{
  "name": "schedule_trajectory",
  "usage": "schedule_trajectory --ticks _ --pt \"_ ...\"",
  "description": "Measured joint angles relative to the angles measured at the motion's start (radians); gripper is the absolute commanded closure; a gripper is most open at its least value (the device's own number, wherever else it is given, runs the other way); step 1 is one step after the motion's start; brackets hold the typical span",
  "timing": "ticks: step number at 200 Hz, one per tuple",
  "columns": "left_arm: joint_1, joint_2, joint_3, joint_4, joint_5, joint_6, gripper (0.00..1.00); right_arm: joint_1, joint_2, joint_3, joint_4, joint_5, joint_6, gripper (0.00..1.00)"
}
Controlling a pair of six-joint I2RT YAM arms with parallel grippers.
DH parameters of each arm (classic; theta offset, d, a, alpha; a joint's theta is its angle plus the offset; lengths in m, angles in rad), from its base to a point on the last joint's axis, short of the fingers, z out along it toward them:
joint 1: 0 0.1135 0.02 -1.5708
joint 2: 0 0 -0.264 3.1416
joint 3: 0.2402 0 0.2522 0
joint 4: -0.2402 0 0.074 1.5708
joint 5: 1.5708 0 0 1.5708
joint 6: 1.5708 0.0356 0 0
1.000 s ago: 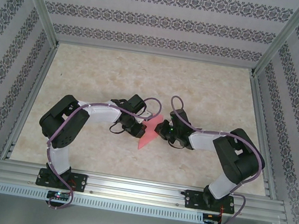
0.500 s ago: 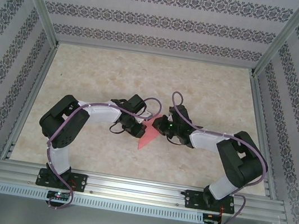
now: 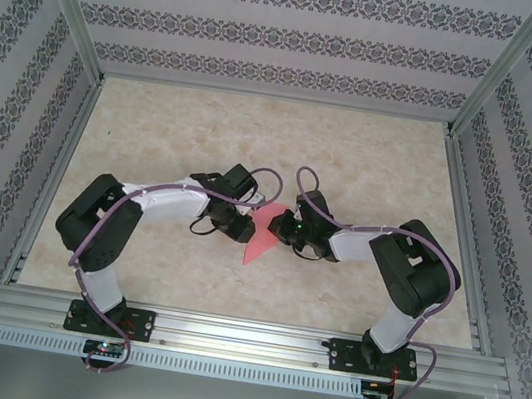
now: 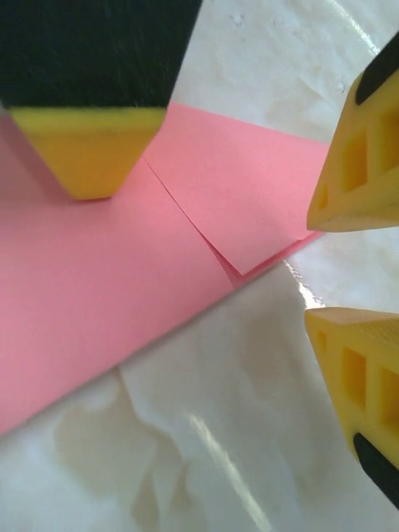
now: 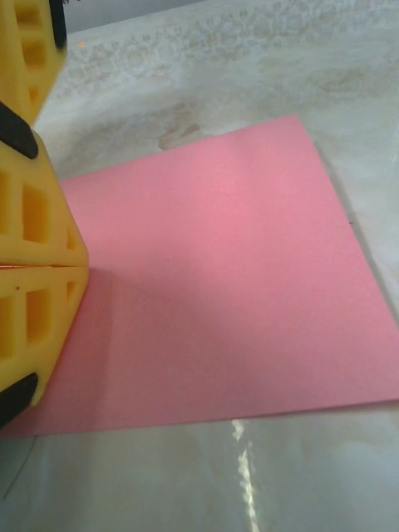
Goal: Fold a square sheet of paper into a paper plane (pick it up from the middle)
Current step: Third fold the triangle at the center of the table.
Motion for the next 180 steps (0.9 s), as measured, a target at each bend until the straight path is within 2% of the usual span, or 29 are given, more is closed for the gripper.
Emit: schedule_trajectory --ticks 29,57,78,112,180 --pt "0.007 -0.103 -0.001 -0.012 -0.005 -0.059 0.74 0.000 0.000 0.000 0.000 0.001 0.000 0.92" --pt "0.001 -0.150 -0.020 0.042 0.144 -0.141 0.80 0.004 0.000 0.000 0.000 0.006 0.000 0.92" --pt "-0.023 -0.096 -0.023 0.091 0.247 -0.186 0.83 0.006 0.000 0.000 0.000 0.013 0.000 0.92" --pt "-0.048 0.035 -0.051 0.162 0.354 -0.238 0.83 0.006 0.000 0.000 0.000 0.014 0.000 0.92" --pt "-0.051 0.123 -0.080 0.182 0.370 -0.251 0.87 0.006 0.000 0.000 0.000 0.014 0.000 0.92"
